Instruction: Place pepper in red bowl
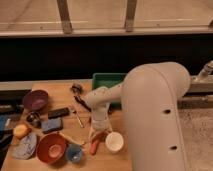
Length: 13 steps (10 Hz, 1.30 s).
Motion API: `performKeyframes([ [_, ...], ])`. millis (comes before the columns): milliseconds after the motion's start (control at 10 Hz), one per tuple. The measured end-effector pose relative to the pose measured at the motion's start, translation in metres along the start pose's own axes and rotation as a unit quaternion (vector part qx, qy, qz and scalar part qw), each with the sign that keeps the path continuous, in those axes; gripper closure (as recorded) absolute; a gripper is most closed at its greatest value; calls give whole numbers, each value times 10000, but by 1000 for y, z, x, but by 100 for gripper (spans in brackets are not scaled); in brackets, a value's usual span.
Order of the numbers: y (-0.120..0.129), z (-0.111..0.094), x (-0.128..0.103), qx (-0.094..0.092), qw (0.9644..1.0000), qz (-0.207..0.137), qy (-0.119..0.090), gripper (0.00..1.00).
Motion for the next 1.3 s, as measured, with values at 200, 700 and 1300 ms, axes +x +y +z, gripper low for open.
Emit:
performKeyframes([
  [200, 2, 1, -1, 52, 10000, -35, -13, 66],
  [700, 0, -6, 0, 126, 9998, -65, -140, 100],
  [1300, -16, -86, 3, 166, 9949, -27, -995, 100],
])
